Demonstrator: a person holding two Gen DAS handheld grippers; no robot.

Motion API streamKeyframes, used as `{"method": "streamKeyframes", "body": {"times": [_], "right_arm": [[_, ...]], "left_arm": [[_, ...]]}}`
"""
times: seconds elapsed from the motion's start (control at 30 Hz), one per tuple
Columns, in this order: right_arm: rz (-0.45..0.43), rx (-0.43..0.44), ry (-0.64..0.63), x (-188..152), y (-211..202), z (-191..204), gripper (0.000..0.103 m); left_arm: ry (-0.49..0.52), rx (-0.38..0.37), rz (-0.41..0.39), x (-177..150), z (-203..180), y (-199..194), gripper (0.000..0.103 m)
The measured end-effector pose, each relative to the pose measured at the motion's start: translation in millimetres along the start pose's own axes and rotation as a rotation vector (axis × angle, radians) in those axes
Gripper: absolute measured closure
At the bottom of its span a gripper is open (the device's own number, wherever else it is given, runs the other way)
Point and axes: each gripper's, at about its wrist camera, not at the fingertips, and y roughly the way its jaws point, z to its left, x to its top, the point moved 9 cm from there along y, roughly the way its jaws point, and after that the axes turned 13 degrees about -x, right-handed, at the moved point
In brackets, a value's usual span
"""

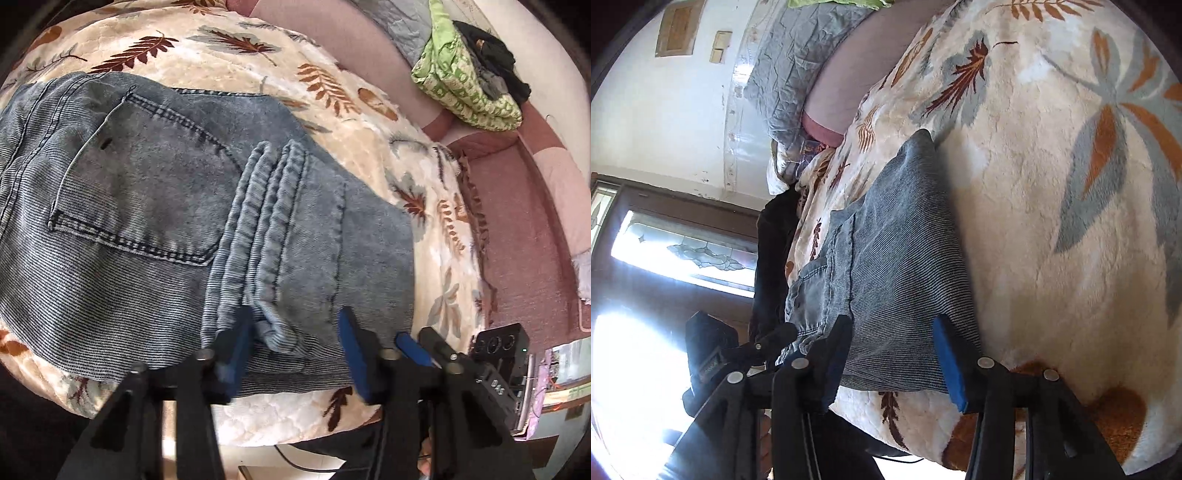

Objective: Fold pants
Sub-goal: 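Grasp the folded leg edge with the left tool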

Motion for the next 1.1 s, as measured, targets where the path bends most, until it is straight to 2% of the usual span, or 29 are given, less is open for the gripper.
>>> {"method": "streamKeyframes", "body": {"times": [0.03, 0.1, 0.27, 0.37, 0.4, 0.43, 0.5, 0.6, 0.63, 0.67, 0.73, 0.8, 0.87, 0.9, 0.93, 1.03, 1.1], "right_arm": [[0.001, 0.005, 0.004, 0.1, -0.2, -0.5, 0.053], [0.002, 0.003, 0.001, -0.3, -2.0, -2.0, 0.053], [-0.008, -0.094, -0.096, -5.1, -4.1, 8.9, 0.053], [-0.072, -0.148, -0.171, 0.0, -22.4, 30.0, 0.053], [-0.091, -0.133, -0.193, 1.6, -29.0, 40.9, 0.05], [-0.101, -0.109, -0.204, 2.4, -33.5, 50.5, 0.042], [-0.082, -0.082, -0.203, 0.5, -29.4, 57.9, 0.031], [0.105, -0.139, -0.145, -26.3, 18.3, 24.2, 0.033], [0.063, -0.13, -0.148, -24.5, 16.1, 20.6, 0.042], [0.08, -0.125, -0.112, -22.8, 11.8, 18.6, 0.045], [0.07, -0.11, -0.06, -14.3, -2.2, 22.5, 0.045], [0.032, -0.091, -0.117, -10.9, -12.0, 36.2, 0.044], [0.081, -0.074, -0.116, -20.5, -1.6, 34.4, 0.043], [0.128, -0.107, -0.094, -28.3, 11.6, 22.2, 0.042], [0.141, -0.081, -0.073, -30.8, 17.9, 16.6, 0.042], [0.169, -0.05, -0.028, -16.1, 5.0, 23.0, 0.043], [0.107, -0.043, -0.077, 9.3, -8.0, 39.4, 0.043]], "left_arm": [[0.001, 0.032, 0.003, -0.6, 5.4, 0.6, 0.087], [-0.019, 0.027, 0.0, -3.4, 11.7, -1.2, 0.089], [0.004, 0.085, -0.013, -13.5, 15.6, -1.1, 0.089], [-0.019, 0.077, -0.003, -10.2, 18.6, -1.2, 0.089], [-0.02, 0.071, -0.002, -9.9, 19.1, -1.7, 0.089], [-0.013, 0.068, -0.002, -9.7, 18.7, -2.3, 0.089], [-0.003, 0.065, -0.005, -10.2, 18.8, -2.5, 0.088], [-0.007, 0.061, -0.006, -9.5, 19.9, -0.8, 0.088], [-0.002, 0.063, -0.007, -9.4, 19.6, -0.7, 0.088], [0.003, 0.061, -0.009, -9.3, 19.5, -1.1, 0.088], [0.011, 0.06, -0.012, -9.2, 19.1, -0.6, 0.088], [0.013, 0.058, -0.014, -10.5, 19.4, -2.3, 0.088], [0.01, 0.051, -0.014, -10.4, 19.9, -2.5, 0.088], [0.007, 0.046, -0.013, -10.5, 20.2, -2.9, 0.088], [0.013, 0.045, -0.015, -10.4, 19.8, -3.4, 0.088], [0.047, 0.056, -0.02, -11.9, 18.0, -4.3, 0.088], [0.05, 0.062, -0.025, -11.6, 17.1, -3.8, 0.088]]}}
